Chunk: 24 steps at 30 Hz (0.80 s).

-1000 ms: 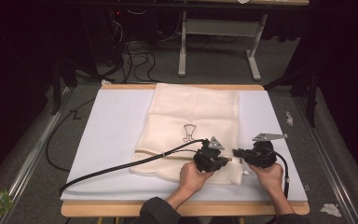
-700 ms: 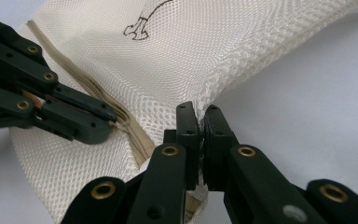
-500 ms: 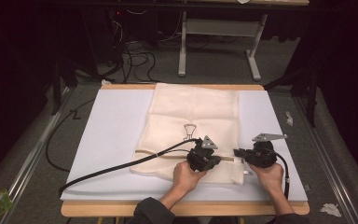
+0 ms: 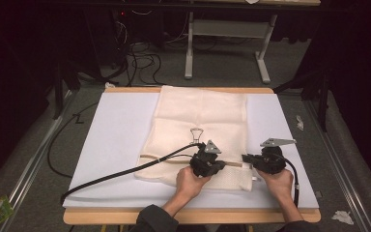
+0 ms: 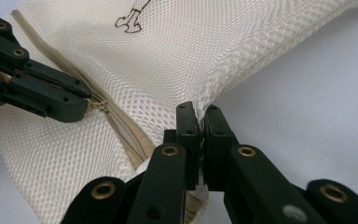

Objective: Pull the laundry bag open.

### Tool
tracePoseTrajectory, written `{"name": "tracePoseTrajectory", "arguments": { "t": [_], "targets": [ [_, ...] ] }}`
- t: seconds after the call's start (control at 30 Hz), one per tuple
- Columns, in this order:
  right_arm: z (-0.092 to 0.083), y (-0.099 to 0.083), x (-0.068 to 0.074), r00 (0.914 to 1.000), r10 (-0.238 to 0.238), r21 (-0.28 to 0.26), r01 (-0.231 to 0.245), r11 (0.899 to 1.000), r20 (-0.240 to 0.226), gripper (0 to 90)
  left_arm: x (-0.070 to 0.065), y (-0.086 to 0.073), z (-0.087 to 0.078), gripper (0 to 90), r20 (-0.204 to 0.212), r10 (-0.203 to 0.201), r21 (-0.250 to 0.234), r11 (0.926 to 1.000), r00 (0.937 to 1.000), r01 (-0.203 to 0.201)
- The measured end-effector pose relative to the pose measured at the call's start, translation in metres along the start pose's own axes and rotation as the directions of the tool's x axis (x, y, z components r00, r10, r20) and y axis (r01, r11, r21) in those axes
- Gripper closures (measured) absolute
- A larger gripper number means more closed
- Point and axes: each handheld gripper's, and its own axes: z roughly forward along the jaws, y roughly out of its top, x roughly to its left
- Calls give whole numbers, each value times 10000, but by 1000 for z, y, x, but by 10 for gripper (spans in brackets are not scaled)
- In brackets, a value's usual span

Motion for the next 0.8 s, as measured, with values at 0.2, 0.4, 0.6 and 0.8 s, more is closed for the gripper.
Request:
{"name": "tracePoseTrajectory", "arguments": {
  "t": [0.2, 0.4, 0.6, 0.8],
  "targets": [
    [1, 1, 2, 10000, -3, 78, 2, 10000, 38, 884, 2, -1, -4, 869, 14, -19, -161, 9999, 10000, 19],
    [3, 0, 2, 9999, -83, 47, 83, 10000, 58, 884, 3, -1, -6, 869, -142, 34, -5, 10000, 9999, -34],
    [0, 3, 5, 9985, -415, 314, 404, 9987, 347, 883, 1, -3, -9, 869, -219, 314, 80, 9995, 9993, -312],
    [1, 2, 4, 9989, -339, 252, 331, 9991, 323, 883, 5, -3, -17, 869, -297, 174, -75, 9998, 9994, -176]
  ]
}}
